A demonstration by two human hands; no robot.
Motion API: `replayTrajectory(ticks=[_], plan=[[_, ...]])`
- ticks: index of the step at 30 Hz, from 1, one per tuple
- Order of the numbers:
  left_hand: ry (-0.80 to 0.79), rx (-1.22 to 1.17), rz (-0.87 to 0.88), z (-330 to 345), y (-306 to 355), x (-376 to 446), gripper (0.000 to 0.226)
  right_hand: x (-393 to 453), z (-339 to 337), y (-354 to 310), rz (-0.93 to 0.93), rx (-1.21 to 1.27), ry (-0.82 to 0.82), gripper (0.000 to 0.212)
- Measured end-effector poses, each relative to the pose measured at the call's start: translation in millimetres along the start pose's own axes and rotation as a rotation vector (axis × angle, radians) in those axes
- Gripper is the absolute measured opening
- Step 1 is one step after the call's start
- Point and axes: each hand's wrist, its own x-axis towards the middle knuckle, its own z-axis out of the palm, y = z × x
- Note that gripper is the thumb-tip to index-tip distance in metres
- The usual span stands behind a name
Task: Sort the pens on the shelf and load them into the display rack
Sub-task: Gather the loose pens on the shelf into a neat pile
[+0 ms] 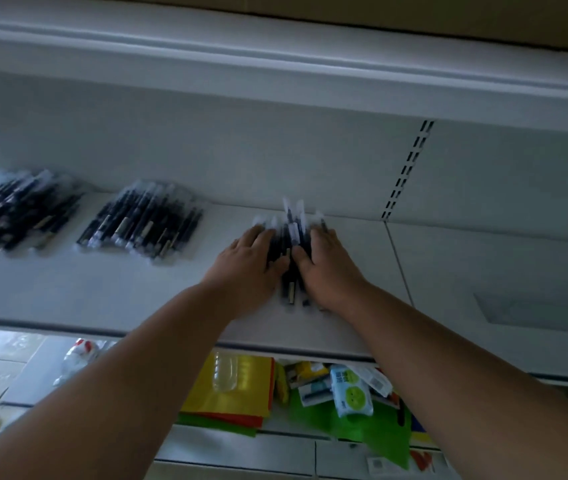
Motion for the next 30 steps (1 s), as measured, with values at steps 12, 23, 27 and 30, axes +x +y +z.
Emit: replayTrajectory(ticks=[12,23,27,30], plan=[[-0.196,0.158,0.194,-1,-27,-8,0.124,-6,-28,9,-0.045,0.255,-0.192,0.064],[-0.033,0.174,0.212,0,-37,8,0.096,-28,-34,27,-0.207,0.009,-0.313,0.110],[-0.010,0.117,0.230,-5,-46,14,0.115,-18,-23,29,-0.217,-0.020,-0.145,0.095],[-0.030,0.141,0.246,-1,-46,11,0.124,-15,-21,31,-0.240,-0.046,-0.165,0.098]])
